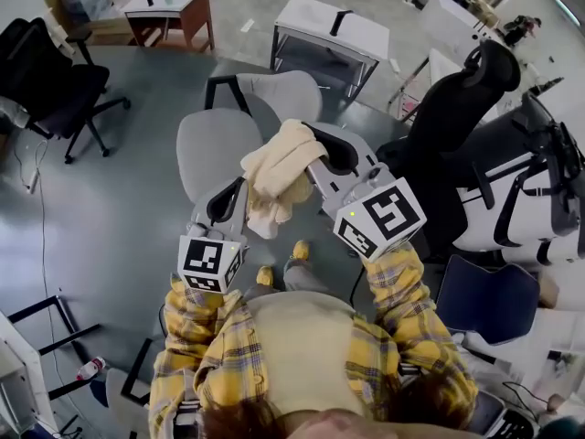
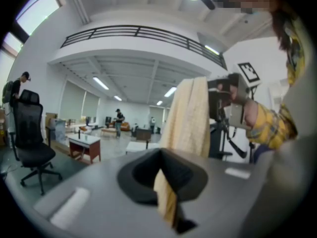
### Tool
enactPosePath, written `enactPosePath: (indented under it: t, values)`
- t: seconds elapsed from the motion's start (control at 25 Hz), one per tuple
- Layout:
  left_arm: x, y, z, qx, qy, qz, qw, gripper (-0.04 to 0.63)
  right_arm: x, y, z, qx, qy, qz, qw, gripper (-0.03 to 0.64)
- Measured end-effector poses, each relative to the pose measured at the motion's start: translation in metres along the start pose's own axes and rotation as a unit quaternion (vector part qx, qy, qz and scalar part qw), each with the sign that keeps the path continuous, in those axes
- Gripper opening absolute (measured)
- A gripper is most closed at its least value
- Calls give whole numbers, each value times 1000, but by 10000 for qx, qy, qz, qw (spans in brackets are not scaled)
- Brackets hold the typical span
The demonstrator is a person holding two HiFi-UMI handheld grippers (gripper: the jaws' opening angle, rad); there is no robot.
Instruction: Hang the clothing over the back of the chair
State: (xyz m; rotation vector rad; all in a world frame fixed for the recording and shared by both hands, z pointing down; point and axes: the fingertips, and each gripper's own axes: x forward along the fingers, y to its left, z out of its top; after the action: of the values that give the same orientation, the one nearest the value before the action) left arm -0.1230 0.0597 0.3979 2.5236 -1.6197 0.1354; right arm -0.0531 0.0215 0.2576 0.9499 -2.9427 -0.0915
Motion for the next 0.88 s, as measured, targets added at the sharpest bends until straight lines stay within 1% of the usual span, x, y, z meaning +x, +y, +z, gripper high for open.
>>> enactPosePath:
  t: [0.16,0.32,0.44,0.56,0.72,0.88]
  values:
    - [24,11,9,97,-49,187,9998,5,23,-15,13,-37,-133,372,9992,26]
    - [59,19,17,103,-83,420,9990,5,42,-40,16,23,-177,734,9971,26]
    - [87,22,29,162,-116,542,9983,5,55,-70,22,14,-240,842,9962,26]
    - [109,28,40,124,-139,757,9970,5,69,-95,27,69,-328,982,9946,26]
    - [132,39,52,102,-184,1025,9945,5,83,-117,30,180,-425,1200,9917,26]
    - [148,45,64,71,-276,1232,9920,5,96,-135,33,179,-480,1370,9892,26]
